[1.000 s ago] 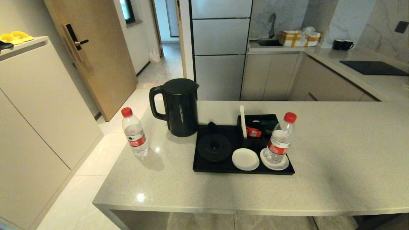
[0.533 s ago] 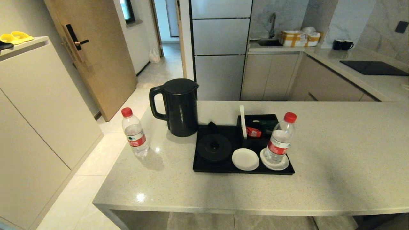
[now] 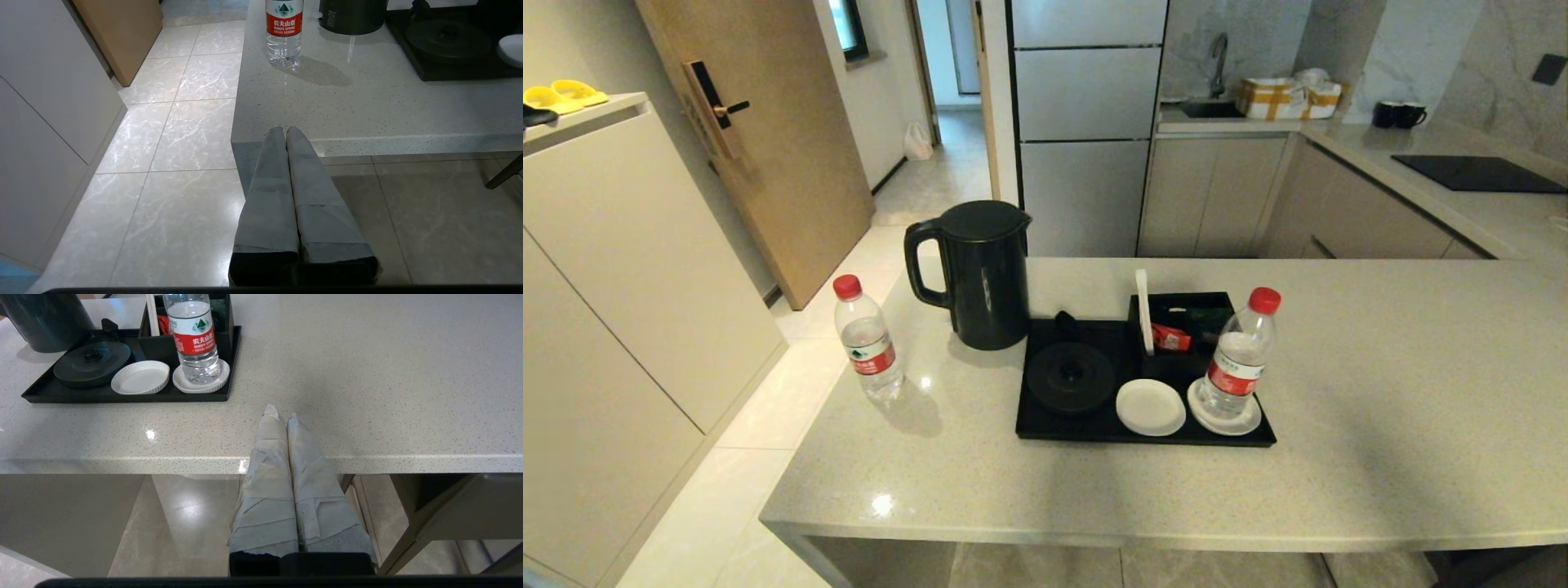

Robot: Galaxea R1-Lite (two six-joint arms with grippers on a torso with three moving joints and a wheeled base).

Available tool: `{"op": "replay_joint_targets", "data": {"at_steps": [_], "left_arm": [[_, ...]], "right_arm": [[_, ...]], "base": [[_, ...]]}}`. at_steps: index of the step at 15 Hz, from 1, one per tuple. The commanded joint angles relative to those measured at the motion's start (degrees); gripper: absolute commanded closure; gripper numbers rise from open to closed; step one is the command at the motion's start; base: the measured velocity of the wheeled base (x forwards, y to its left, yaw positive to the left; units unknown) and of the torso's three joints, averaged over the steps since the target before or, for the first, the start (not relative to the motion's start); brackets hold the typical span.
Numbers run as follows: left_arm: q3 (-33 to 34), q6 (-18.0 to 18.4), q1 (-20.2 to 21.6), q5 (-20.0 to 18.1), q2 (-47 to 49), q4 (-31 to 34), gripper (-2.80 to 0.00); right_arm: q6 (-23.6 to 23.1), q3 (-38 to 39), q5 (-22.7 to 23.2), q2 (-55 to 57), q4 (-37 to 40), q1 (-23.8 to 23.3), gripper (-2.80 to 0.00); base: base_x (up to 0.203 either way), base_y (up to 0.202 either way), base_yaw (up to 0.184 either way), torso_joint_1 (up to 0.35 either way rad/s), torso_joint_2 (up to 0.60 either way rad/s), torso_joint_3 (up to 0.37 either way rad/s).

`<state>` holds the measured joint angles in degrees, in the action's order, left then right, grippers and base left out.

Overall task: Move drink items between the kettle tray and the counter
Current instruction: Return the bottled water to its original position

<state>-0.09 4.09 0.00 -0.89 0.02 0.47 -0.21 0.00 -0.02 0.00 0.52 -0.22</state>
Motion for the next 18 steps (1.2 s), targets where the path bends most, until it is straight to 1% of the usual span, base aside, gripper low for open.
{"op": "replay_joint_targets", "data": {"at_steps": [1, 3, 4, 6, 7, 8, 9, 10, 11, 12, 14, 16, 18], "left_arm": [[-0.8, 1.38, 0.09, 0.14, 0.06, 0.93, 0.0], [-5.06, 1.91, 0.09, 0.41, 0.73, 3.21, 0.0], [-9.69, 1.92, 0.09, 0.66, 2.02, 5.54, 0.0], [-22.98, 1.82, 0.14, 1.26, 7.24, 11.87, 0.0], [-29.46, 1.71, 0.19, 1.58, 11.94, 14.82, 0.0], [-33.51, 1.61, 0.21, 1.76, 16.87, 16.72, 0.0], [-35.71, 1.5, 0.23, 1.96, 21.32, 17.87, 0.0], [-36.13, 1.1, 0.22, 2.07, 25.84, 17.32, 0.0], [-34.85, 0.62, 0.2, 2.09, 30.77, 14.1, 0.0], [-32.88, 0.25, 0.2, 2.1, 35.45, 7.85, 0.0], [-28.8, -0.24, 0.22, 2.34, 47.24, -7.78, 0.0], [-26.52, -0.69, 0.24, 2.55, 60.65, -22.43, 0.0], [-25.95, -1.27, 0.14, 2.69, 71.67, -33.6, 0.0]], "right_arm": [[-0.02, 0.0, 0.02, -0.09, 0.0, -0.01, 0.0], [0.03, 0.0, 0.03, -0.09, 0.0, -0.03, 0.0], [-0.01, -0.04, 0.03, -0.09, 0.0, 0.03, 0.0], [0.02, -0.09, 0.02, -0.09, 0.0, -0.04, 0.0], [0.03, -0.01, 0.11, -0.09, 0.0, -0.04, 0.0], [0.03, -0.09, 0.02, -0.09, 0.0, -0.04, 0.0], [-0.06, 0.0, 0.11, -0.09, 0.0, -0.04, 0.0], [0.03, 0.0, 0.1, -0.09, 0.0, -0.04, 0.0], [0.0, -0.03, 0.06, -0.09, 0.0, -0.04, 0.0], [-0.06, -0.08, 0.1, -0.09, 0.0, -0.04, 0.0], [-0.04, 0.0, 0.02, -0.09, 0.0, -0.04, 0.0], [-0.02, 0.0, 0.06, -0.09, 0.0, 0.0, 0.0], [-0.05, 0.0, 0.11, -0.09, 0.0, -0.04, 0.0]], "base": [[0.0, 0.0, 0.0, 0.0, 0.0, 0.0], [0.0, 0.0, 0.0, 0.0, 0.0, 0.0], [0.0, 0.0, 0.0, 0.0, 0.0, 0.0], [0.0, 0.0, 0.0, 0.0, 0.0, 0.0], [0.0, 0.0, 0.0, 0.0, 0.0, 0.0], [0.0, 0.0, 0.0, 0.0, 0.0, 0.0], [0.0, 0.0, 0.0, 0.0, 0.0, 0.0], [0.0, 0.0, 0.0, 0.0, 0.0, 0.0], [0.0, 0.0, 0.0, 0.0, 0.0, 0.0], [0.0, 0.0, 0.0, 0.0, 0.0, 0.0], [0.0, 0.0, 0.0, 0.0, 0.0, 0.0], [0.0, 0.0, 0.0, 0.0, 0.0, 0.0], [0.0, 0.0, 0.0, 0.0, 0.0, 0.0]]}}
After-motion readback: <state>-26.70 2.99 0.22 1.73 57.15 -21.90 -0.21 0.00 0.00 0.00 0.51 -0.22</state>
